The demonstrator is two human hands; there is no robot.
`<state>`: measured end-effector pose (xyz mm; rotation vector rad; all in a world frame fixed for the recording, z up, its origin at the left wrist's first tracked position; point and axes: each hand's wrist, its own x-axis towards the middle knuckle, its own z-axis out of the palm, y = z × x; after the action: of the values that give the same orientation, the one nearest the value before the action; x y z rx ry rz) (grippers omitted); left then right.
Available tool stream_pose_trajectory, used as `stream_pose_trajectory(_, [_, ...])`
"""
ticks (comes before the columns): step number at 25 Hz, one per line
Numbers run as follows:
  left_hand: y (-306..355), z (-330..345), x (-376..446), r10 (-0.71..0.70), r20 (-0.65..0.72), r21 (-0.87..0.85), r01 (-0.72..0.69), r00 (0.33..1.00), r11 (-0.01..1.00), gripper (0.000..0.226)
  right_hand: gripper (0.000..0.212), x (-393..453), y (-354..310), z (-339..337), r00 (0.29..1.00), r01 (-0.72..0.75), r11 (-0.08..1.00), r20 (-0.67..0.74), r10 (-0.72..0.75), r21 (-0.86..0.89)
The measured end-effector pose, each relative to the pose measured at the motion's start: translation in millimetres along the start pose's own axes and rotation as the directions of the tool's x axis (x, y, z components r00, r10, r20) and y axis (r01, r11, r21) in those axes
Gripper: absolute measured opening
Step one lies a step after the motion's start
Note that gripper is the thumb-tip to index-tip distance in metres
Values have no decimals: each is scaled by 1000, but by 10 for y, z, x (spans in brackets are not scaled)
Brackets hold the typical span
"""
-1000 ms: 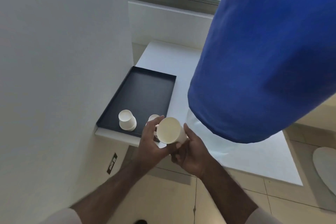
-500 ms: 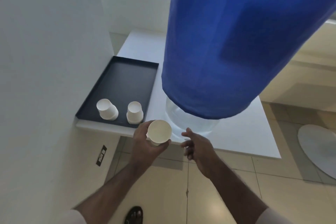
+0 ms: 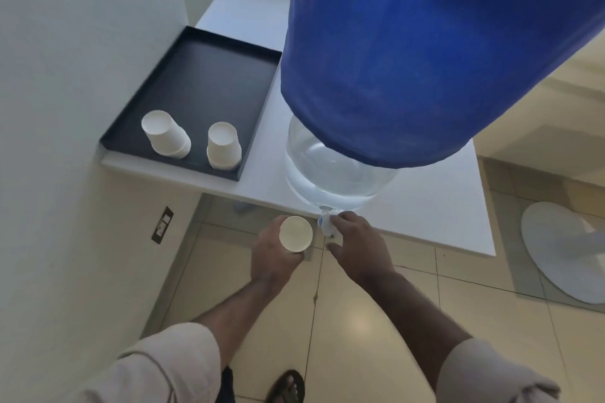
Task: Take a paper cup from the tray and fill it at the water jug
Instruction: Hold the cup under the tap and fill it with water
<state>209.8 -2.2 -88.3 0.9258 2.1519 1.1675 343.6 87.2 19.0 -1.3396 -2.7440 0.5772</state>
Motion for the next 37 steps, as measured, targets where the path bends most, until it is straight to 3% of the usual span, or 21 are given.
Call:
stream_pose_trajectory(4, [-44,364,73,-4,51,14,4,999,1000,58,37,82,51,156,996,64,987,-49,-72,-149])
stream_pose_trajectory(10, [59,591,137,-93,52,-4,93,994,996,66,27,137,63,134,988,128,943,-46,-150,-308])
stream_pose_trajectory(22, [24,537,152,-45,56,13,45,997,999,73,22,266,-4,-1,997,57,981,-49,-67,-184])
stream_pose_trajectory(37, [21,543,147,-42,61,6,42,997,999,75,19,210,-29,42,997,27,982,-69,-41,-185])
